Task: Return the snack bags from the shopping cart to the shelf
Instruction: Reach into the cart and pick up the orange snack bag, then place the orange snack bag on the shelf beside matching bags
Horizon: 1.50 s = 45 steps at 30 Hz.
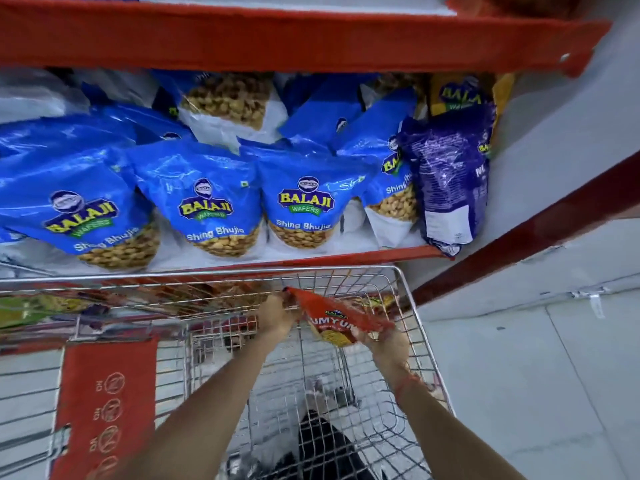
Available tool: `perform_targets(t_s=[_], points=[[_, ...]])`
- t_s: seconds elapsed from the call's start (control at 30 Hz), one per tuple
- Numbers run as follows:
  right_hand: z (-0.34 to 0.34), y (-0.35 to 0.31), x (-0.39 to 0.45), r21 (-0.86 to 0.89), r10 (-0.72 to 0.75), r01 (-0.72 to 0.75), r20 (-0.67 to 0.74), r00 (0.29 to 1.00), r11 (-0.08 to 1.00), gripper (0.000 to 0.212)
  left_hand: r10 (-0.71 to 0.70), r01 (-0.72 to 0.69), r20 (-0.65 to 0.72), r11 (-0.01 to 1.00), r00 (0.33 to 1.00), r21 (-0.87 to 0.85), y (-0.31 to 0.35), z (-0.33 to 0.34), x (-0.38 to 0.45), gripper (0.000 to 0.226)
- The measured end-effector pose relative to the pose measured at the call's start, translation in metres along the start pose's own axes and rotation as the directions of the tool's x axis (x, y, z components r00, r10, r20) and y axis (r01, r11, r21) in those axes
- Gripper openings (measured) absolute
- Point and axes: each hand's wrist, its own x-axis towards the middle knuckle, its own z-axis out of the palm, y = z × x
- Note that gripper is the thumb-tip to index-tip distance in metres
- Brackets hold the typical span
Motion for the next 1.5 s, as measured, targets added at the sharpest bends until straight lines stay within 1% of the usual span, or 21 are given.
perform_targets(t_s=[0.03,0.07,0.13,0.2,0.27,0.33,0.37,0.4,0.43,0.47,0.53,0.63,0.7,0.77,0.83,0.9,1.07,1.13,1.23,1.37,1.5], points=[[0.003,0.001,0.002,0.013,0.014,-0.014,-0.004,1.000,1.000,0.051,-0.011,0.011,-0.016,0.999,1.000,0.037,-0.001,0.004,0.002,0.040],[0.007,0.003,0.005,0.033,0.021,-0.020,-0.005,1.000,0.999,0.048,-0.008,0.014,-0.048,0.991,0.999,0.132,0.001,0.006,0.000,0.036],[0.012,0.005,0.006,0.082,0.044,-0.043,-0.018,0.999,0.996,0.039,0.014,0.026,-0.147,0.964,0.989,0.266,0.002,0.009,-0.002,0.027],[0.011,0.006,0.008,0.229,0.087,-0.075,-0.040,0.995,0.971,0.024,0.051,-0.003,-0.165,0.960,0.985,0.280,0.002,0.011,-0.001,0.020],[0.008,0.002,0.007,0.355,0.139,-0.121,-0.026,0.990,0.927,0.039,0.111,-0.076,-0.129,0.965,0.985,0.251,-0.003,0.013,0.000,0.017],[0.006,-0.002,0.004,0.387,0.162,-0.137,-0.034,0.986,0.912,0.052,0.129,-0.109,-0.123,0.981,0.984,0.158,-0.011,0.014,0.000,0.017],[0.004,-0.003,0.002,0.380,0.175,-0.145,-0.045,0.983,0.913,0.051,0.140,-0.121,-0.134,0.982,0.981,0.143,-0.013,0.013,-0.004,0.018],[0.004,-0.003,0.001,0.370,0.178,-0.141,-0.067,0.982,0.918,0.044,0.167,-0.144,-0.146,0.977,0.975,0.156,-0.012,0.010,-0.010,0.018],[0.001,-0.002,-0.001,0.386,0.180,-0.145,-0.055,0.982,0.911,0.028,0.206,-0.179,-0.155,0.969,0.966,0.170,-0.012,0.007,-0.017,0.018],[0.000,-0.002,-0.005,0.423,0.172,-0.143,-0.031,0.985,0.895,0.011,0.251,-0.225,-0.161,0.960,0.954,0.164,-0.014,0.005,-0.023,0.018],[-0.007,-0.004,-0.013,0.325,0.097,-0.075,-0.050,0.994,0.943,0.019,0.310,-0.296,-0.170,0.950,0.935,0.100,-0.014,-0.004,-0.036,0.017],[-0.021,-0.022,-0.032,0.362,-0.079,0.099,-0.070,0.994,0.927,0.018,0.316,-0.336,-0.195,0.939,0.929,-0.077,-0.015,-0.019,-0.051,0.018],[-0.029,-0.035,-0.046,0.376,-0.161,0.178,-0.077,0.984,0.910,0.011,0.360,-0.387,-0.211,0.916,0.909,-0.105,-0.008,-0.031,-0.063,0.012],[-0.039,-0.046,-0.057,0.421,-0.239,0.264,-0.111,0.965,0.868,0.013,0.422,-0.461,-0.245,0.877,0.873,-0.133,0.001,-0.044,-0.075,0.009],[-0.049,-0.063,-0.068,0.488,-0.284,0.312,-0.132,0.950,0.815,0.015,0.466,-0.521,-0.270,0.833,0.842,-0.185,0.014,-0.058,-0.088,0.021],[-0.059,-0.084,-0.081,0.554,-0.343,0.362,-0.143,0.929,0.750,0.019,0.495,-0.571,-0.303,0.775,0.815,-0.271,0.033,-0.075,-0.104,0.025],[-0.084,-0.137,-0.095,0.540,-0.503,0.538,-0.227,0.834,0.647,0.020,0.565,-0.665,-0.351,0.631,0.747,-0.399,0.094,-0.118,-0.139,0.021],[-0.100,-0.166,-0.103,0.532,-0.556,0.601,-0.265,0.788,0.597,0.024,0.612,-0.719,-0.377,0.584,0.695,-0.377,0.121,-0.135,-0.154,0.022],[-0.125,-0.217,-0.117,0.542,-0.628,0.683,-0.324,0.707,0.489,0.014,0.666,-0.792,-0.429,0.498,0.610,-0.354,0.164,-0.161,-0.170,0.022],[-0.161,-0.281,-0.136,0.604,-0.657,0.726,-0.407,0.635,0.327,0.030,0.744,-0.882,-0.475,0.375,0.469,-0.285,0.221,-0.188,-0.192,0.021],[-0.194,-0.338,-0.155,0.573,-0.695,0.784,-0.463,0.550,0.239,0.019,0.730,-0.928,-0.573,0.282,0.372,-0.243,0.277,-0.209,-0.207,0.015]])
